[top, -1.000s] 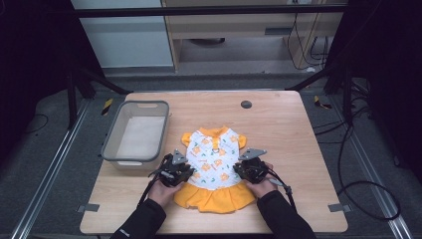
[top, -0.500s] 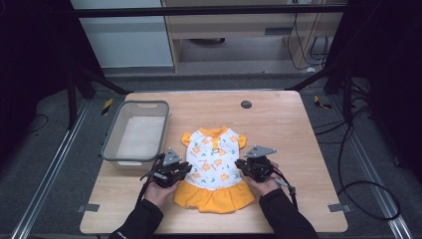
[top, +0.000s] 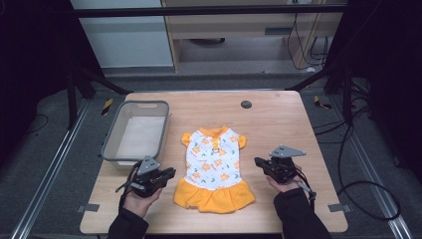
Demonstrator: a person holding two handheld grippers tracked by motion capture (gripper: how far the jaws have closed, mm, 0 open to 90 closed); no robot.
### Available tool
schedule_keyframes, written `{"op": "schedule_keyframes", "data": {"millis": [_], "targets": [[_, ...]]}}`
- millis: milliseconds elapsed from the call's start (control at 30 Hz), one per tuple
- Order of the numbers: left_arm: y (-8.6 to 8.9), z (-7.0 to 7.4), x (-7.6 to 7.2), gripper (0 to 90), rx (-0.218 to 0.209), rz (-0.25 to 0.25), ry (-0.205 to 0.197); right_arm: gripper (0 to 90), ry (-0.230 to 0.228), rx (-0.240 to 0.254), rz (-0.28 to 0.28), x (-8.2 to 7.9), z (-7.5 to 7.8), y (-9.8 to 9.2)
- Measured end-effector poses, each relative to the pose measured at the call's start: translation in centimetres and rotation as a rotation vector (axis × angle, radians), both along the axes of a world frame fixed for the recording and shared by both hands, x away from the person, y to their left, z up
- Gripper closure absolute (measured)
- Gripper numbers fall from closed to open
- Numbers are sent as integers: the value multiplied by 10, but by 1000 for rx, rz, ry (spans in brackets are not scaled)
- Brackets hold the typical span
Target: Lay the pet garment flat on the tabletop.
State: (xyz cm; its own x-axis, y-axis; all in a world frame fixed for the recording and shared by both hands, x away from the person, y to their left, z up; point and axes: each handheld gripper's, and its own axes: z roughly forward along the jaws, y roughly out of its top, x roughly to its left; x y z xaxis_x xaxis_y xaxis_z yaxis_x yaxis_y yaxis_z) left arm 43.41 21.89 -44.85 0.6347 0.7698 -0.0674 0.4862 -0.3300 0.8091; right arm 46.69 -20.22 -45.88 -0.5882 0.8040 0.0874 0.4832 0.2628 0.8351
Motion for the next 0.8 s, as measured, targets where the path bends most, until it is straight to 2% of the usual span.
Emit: {"op": "schedule_keyframes", "data": {"millis": [333, 500, 667, 800], "targets": [[31, -5, -14, 840, 10, 40, 25, 897, 5, -4, -65, -11, -4, -29], [43, -9, -15, 826, 28, 60, 35, 852, 16, -3, -95, -16, -8, -41], [50, -13, -13, 759, 42, 81, 45, 743, 24, -19, -124, -18, -15, -52], [52, -17, -12, 689, 73, 98, 35, 636, 26, -26, -160, -19, -19, -59]]}}
